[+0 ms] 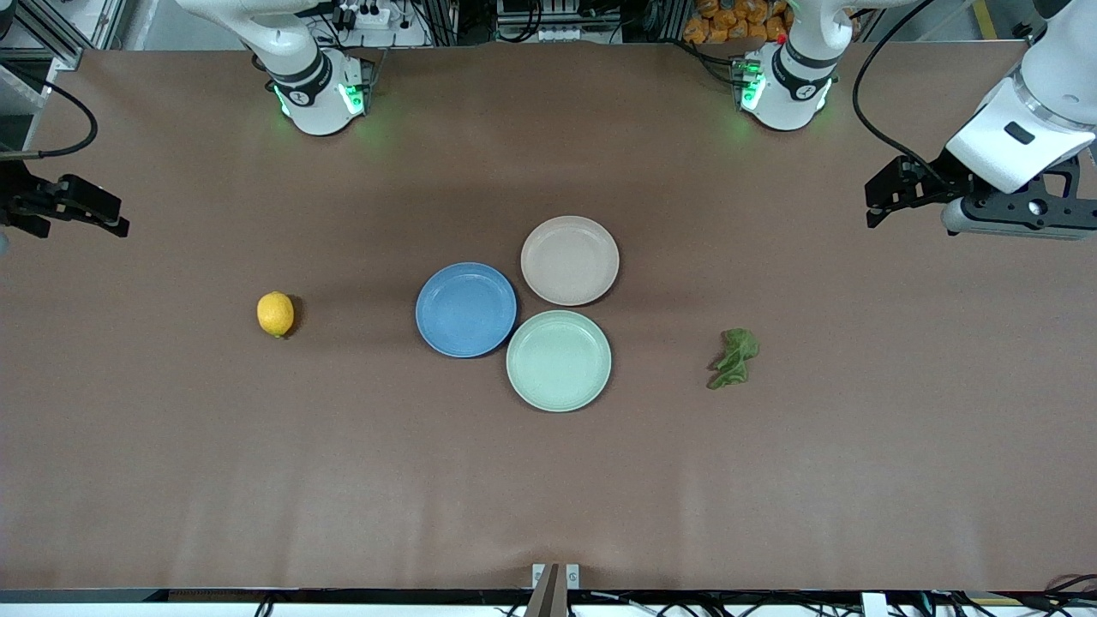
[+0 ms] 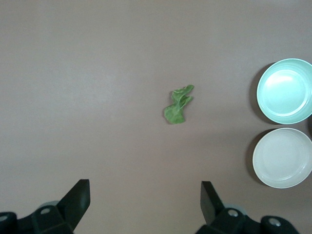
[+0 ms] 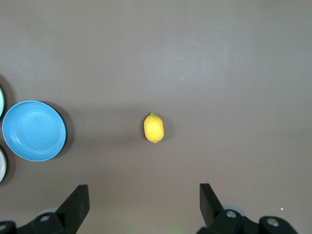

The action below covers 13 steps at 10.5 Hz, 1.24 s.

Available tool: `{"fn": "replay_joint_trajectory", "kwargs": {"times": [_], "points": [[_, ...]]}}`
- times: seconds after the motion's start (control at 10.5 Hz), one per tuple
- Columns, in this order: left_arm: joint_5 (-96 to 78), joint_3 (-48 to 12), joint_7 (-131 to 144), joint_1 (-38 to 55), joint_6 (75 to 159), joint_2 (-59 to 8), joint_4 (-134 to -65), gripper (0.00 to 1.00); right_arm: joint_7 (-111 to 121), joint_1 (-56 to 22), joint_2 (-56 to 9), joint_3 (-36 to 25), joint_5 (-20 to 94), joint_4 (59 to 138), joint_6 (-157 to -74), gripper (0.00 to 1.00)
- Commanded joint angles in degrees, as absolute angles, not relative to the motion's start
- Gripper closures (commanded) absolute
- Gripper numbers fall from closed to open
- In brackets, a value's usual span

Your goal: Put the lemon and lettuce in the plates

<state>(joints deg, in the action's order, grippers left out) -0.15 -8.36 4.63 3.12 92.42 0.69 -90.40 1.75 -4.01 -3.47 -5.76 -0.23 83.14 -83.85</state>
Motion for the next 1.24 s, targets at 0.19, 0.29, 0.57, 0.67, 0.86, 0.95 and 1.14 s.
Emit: {"fn": "replay_joint_trajectory", "kwargs": {"times": [0.19, 0.29, 0.57, 0.67, 0.86, 0.95, 1.14], "points": [[-1.4, -8.5, 4.1, 3.0, 91.3, 0.4, -89.6, 0.0, 1.8, -3.3, -3.9, -5.4, 0.7, 82.3, -83.1, 0.0], [-1.5, -8.4, 4.1, 3.2, 91.4, 0.0, -89.6, 0.0, 1.8, -3.3, -3.9, -5.4, 0.7, 82.3, -83.1, 0.0], [-0.5, -8.5, 4.0, 3.8, 93.4, -3.4, -89.8, 0.0, 1.8, -3.3, -3.9, -5.5, 0.7, 82.3, -83.1, 0.0], [-0.1, -8.7, 4.0, 3.9, 94.3, -4.9, -90.1, 0.0, 1.8, -3.3, -3.9, -5.5, 0.7, 82.3, -83.0, 0.0], [0.0, -9.2, 3.9, 4.3, 97.2, -8.9, -90.3, 0.0, 1.8, -3.2, -3.9, -5.6, 0.7, 82.5, -82.9, 0.0], [0.0, -9.1, 3.9, 5.1, 98.8, -10.7, -90.7, 0.0, 1.8, -3.2, -3.9, -5.6, 0.7, 82.9, -83.0, 0.0], [0.9, -9.1, 3.2, 7.1, 103.2, -14.2, -92.3, 0.0, 1.8, -2.9, -3.9, -5.6, 0.7, 84.3, -83.7, 0.0]]}}
